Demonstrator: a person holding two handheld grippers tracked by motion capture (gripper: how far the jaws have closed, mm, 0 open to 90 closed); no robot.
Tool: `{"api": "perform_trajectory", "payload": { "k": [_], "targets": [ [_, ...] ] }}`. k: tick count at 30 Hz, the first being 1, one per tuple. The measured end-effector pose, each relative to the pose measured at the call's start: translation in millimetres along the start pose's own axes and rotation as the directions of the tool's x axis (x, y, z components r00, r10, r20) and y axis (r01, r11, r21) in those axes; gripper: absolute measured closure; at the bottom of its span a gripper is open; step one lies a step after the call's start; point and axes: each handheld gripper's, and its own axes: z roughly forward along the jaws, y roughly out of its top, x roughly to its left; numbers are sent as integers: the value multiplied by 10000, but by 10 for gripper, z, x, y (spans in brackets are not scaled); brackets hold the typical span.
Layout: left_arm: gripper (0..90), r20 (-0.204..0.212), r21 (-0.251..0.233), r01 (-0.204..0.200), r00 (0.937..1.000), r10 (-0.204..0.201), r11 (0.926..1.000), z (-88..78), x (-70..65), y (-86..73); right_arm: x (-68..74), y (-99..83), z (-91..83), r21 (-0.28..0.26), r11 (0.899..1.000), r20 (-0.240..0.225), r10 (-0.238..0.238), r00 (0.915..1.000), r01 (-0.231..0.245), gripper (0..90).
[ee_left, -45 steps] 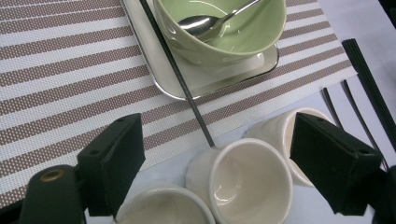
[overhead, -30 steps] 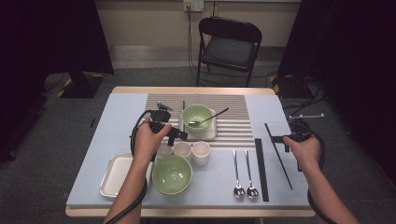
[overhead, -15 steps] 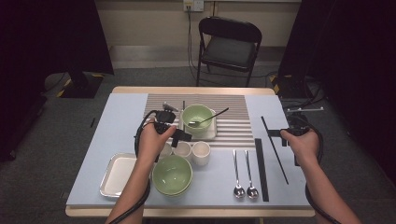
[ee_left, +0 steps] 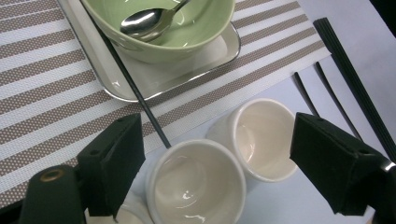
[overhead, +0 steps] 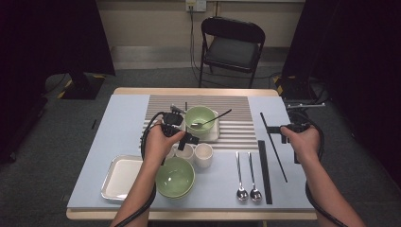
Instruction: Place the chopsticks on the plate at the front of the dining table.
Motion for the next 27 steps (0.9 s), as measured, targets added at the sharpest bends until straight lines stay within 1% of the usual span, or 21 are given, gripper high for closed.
{"api": "perform_trajectory", "payload": {
  "k": [1,2,7,11,17,19,24,27],
  "targets": [
    [175,-37,47,-28,10000,29,10000,0,-7,3,13,6,-2,25,10000,-34,41,10000,-41,865],
    [175,-41,13,10,10000,-10,10000,7,-20,2,20,13,-1,0,10000,-43,-32,10000,32,865],
    [176,-41,86,-118,9999,118,9999,21,-56,1,64,42,-1,-25,10000,-103,-23,9999,23,865],
    [176,86,55,-149,9999,149,9999,24,-85,7,92,59,1,-42,10000,-137,-1,9999,0,865],
    [176,50,71,-180,9998,180,9998,44,-132,13,138,86,7,-34,10000,-213,12,9998,-12,865],
    [176,149,80,-203,9997,202,9998,52,-142,16,153,91,12,-68,10000,-262,36,9996,-37,865],
    [176,83,69,-247,9997,246,9997,73,-173,21,202,105,37,-27,10000,-364,-50,9993,49,865],
    [176,200,87,-331,9993,329,9994,77,-194,30,230,119,49,-53,10000,-442,-48,9990,45,865]
  ]
}}
